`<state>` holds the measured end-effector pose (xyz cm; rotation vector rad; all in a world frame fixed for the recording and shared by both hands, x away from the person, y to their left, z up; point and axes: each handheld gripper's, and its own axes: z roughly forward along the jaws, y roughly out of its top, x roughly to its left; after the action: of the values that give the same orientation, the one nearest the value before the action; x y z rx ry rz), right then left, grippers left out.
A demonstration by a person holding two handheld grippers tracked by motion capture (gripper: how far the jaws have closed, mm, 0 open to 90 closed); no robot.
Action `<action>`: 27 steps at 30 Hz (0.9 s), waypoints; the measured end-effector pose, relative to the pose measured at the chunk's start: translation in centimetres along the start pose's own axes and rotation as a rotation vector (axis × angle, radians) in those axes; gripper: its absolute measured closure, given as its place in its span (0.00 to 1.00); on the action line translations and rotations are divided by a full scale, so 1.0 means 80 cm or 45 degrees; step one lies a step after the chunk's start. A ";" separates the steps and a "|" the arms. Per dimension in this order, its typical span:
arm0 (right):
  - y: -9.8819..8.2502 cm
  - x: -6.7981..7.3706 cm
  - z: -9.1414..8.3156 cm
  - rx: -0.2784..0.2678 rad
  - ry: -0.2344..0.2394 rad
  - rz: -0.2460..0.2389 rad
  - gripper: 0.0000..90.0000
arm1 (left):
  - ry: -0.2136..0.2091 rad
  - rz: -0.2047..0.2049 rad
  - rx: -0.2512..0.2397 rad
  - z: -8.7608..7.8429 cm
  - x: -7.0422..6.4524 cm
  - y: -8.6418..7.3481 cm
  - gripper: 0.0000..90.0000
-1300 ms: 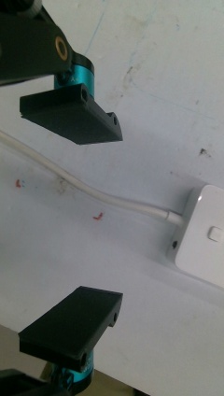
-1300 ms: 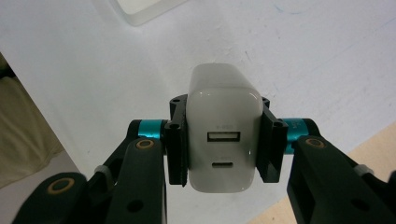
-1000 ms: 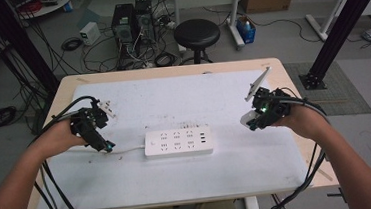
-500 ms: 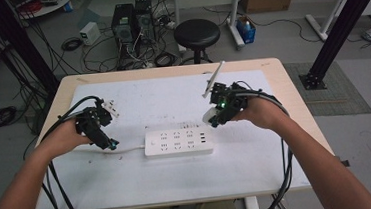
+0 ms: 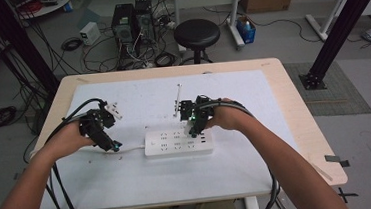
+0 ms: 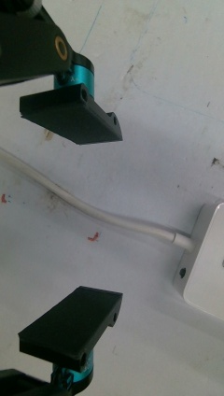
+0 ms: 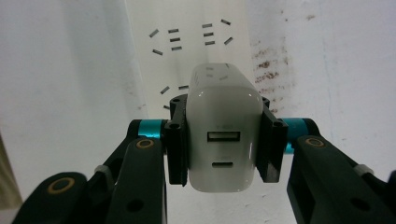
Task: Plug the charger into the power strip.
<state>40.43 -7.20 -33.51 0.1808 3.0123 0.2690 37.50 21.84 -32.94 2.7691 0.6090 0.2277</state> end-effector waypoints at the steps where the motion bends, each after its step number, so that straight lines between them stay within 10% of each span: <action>1: 0.002 -0.002 0.004 0.016 -0.005 -0.009 0.69 | 0.000 0.005 0.007 -0.001 0.001 -0.001 0.21; 16: 0.021 -0.003 0.026 0.127 -0.011 -0.143 0.69 | -0.006 -0.030 -0.007 0.002 0.004 -0.012 0.21; 22: 0.031 0.001 0.028 0.178 -0.025 -0.312 0.69 | -0.016 -0.026 -0.005 0.007 0.002 -0.011 0.21; 27: 0.034 0.001 0.029 0.195 -0.030 -0.192 0.69 | -0.023 -0.027 -0.002 0.008 0.002 -0.012 0.21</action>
<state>40.93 -4.16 -35.32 -0.0310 3.0021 0.0224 37.44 22.56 -33.84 2.7590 0.6327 0.1982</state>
